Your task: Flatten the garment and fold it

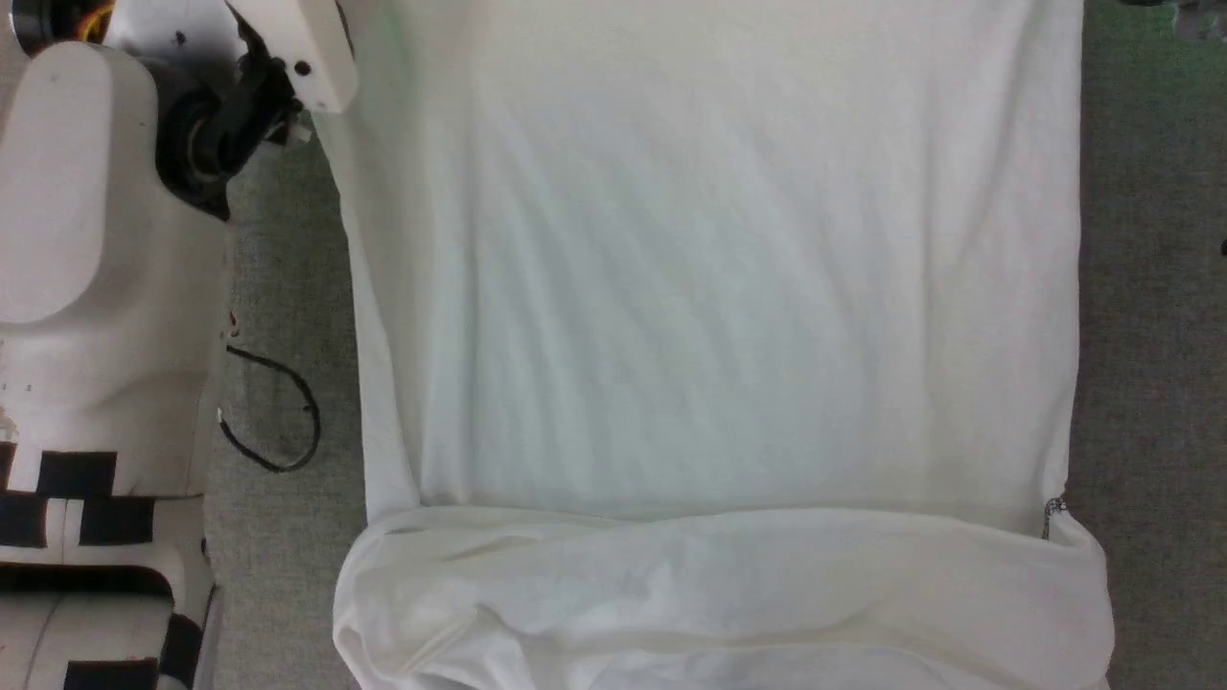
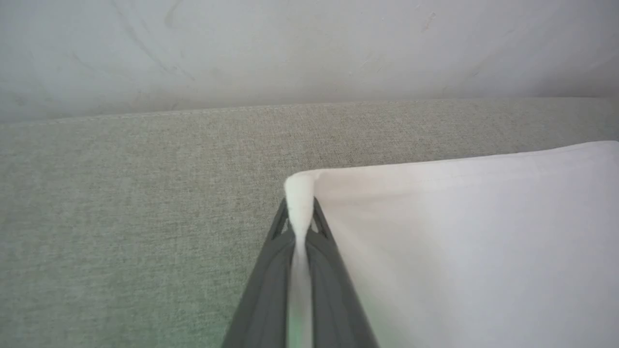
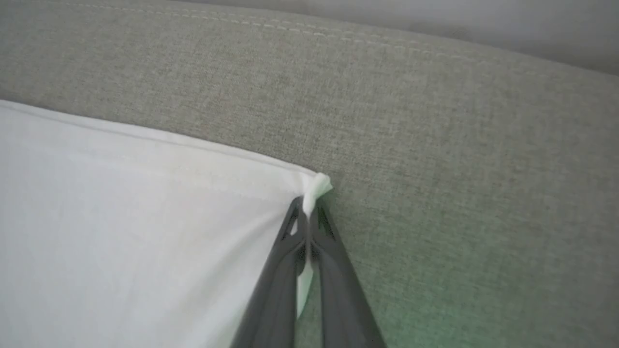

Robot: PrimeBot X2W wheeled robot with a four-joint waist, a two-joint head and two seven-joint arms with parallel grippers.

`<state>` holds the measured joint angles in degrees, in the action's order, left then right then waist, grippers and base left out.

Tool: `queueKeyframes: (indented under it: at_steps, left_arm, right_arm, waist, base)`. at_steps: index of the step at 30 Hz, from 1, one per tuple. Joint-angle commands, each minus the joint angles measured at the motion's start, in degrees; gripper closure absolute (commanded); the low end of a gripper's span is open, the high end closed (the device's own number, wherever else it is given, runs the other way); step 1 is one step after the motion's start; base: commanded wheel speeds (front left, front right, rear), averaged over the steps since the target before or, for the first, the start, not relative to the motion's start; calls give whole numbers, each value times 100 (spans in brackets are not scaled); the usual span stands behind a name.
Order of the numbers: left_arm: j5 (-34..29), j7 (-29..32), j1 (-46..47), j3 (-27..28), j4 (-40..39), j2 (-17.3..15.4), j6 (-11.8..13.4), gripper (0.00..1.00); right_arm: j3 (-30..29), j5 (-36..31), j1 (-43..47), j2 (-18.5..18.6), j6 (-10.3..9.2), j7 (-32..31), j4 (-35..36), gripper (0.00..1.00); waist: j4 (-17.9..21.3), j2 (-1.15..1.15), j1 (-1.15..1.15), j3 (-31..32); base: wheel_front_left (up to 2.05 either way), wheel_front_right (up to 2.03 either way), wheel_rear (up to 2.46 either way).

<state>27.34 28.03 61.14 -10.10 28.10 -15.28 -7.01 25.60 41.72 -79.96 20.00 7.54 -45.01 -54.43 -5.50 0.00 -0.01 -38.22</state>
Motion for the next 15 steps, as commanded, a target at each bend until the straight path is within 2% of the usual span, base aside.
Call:
queueKeyframes:
  at_steps: [1, 8, 15]
  left_arm:
    - [9, -94, 11, -15, 9, -55, -22, 100]
    - [-246, -913, 122, 14, 164, -287, 3, 100]
    - [-351, -1677, -86, 120, 219, -483, 40, 100]
  right_arm:
    - [216, -86, 491, -89, -5, -64, -185, 100]
    - [196, -220, 307, 319, -5, 1564, 428, 100]
    - [148, -116, 579, 414, -5, 2419, 824, 100]
  waist:
    - [54, 0, 1, 90]
    - [194, 0, 1, 602]
    - [406, 0, 1, 1383]
  base:
    - [0, 0, 0]
    - [0, 0, 0]
    - [0, 0, 0]
